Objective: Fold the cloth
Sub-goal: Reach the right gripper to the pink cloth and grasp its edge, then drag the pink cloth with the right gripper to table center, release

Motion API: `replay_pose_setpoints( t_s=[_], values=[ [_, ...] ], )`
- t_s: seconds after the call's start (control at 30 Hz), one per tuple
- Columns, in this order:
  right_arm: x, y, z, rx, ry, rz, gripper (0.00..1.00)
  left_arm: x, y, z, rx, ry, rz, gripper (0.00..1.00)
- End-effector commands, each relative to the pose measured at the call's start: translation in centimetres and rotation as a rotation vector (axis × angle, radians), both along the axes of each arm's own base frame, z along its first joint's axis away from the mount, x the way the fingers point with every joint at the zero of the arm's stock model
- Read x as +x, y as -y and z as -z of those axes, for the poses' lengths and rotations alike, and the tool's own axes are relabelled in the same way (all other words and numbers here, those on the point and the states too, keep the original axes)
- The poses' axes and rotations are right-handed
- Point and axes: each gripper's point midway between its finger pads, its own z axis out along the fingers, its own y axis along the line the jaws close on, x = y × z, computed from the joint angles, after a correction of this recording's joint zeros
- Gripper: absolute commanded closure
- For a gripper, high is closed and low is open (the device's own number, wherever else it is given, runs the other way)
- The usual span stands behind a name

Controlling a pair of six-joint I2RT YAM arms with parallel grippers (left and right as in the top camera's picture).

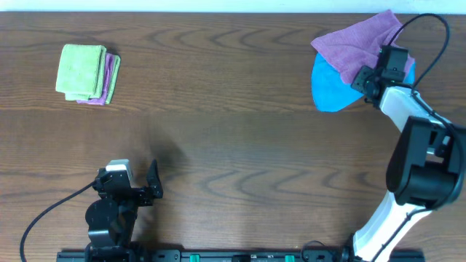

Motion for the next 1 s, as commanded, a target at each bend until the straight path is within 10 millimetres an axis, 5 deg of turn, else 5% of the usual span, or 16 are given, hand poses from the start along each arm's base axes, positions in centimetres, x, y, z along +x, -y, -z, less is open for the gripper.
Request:
replay_pose_setpoints(
  t_s=[0.0, 0.33, 0.6, 0.8, 0.97],
  values=[
    [0.8, 0.1, -0.1, 0.016, 0.029, -0.002, 0.64, -0.1, -0.1, 1.0, -0.012, -0.021, -0.008, 0.05],
    [1.5, -0.5, -0.7, 0.055, 0.063, -0.013, 0.95, -0.1, -0.1, 1.0, -0.012, -0.021, -0.008, 0.05],
    [2.5, -2.3, -1.5, 0.154, 0.107, -0.061, 0.99, -0.1, -0.1, 1.0, -0.012, -0.021, -0.008, 0.05],
    [4.0, -7.6, -4.5, 0.349, 0.186, -0.260, 0.99, -0.1, -0.1, 1.0, -0.012, -0.021, -0.008, 0.05],
    [4.0, -14.8, -9.7, 0.530, 0.268, -0.520, 0.99, -0.1, -0.1, 1.0, -0.012, -0.021, -0.008, 0.05]
  ],
)
